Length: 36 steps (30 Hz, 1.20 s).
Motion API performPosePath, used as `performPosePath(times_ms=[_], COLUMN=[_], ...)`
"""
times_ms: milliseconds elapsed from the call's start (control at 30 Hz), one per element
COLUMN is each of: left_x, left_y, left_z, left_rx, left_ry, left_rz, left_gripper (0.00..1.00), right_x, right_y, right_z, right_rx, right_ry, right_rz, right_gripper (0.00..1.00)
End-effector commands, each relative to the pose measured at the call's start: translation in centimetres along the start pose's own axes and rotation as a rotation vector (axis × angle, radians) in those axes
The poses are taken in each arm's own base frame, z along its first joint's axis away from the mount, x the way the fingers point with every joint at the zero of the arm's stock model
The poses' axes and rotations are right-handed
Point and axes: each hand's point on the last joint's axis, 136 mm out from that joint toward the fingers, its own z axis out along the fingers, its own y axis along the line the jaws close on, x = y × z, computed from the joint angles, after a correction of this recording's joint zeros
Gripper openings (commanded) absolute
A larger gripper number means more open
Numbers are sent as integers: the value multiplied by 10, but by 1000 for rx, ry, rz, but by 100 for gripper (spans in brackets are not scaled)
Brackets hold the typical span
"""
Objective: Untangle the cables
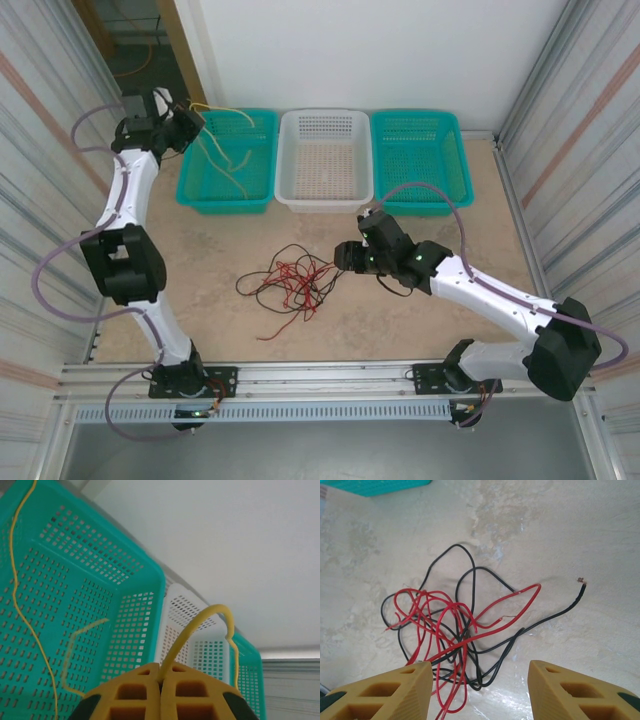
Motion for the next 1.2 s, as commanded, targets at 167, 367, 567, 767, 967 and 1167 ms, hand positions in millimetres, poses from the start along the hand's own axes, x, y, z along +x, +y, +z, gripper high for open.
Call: performPosePath(times_ms=[167,367,567,767,967,1167], left_x=[2,8,13,15,43,158], left_y=[6,14,11,4,-43,-61], left_z=[23,28,18,-17,-77,-118], left_rx=[3,-5,-11,-63,-65,61], left_ry=[68,83,92,50,-10,129], left_rz=[-15,-3,5,64,267,418], left_gripper=[27,65,67,66,64,63], right_x=[-11,-13,-14,-16,-1,22], right_y=[0,3,5,12,22,38], right_z=[-5,-8,-13,-16,-5,10], right_rx=[19,14,9,-4,2,18], right_ry=[-23,-30,-40,-49,20,96], right_rz=[-24,-29,-42,-63,-106,-168], right_gripper=[53,53,54,58,63,66])
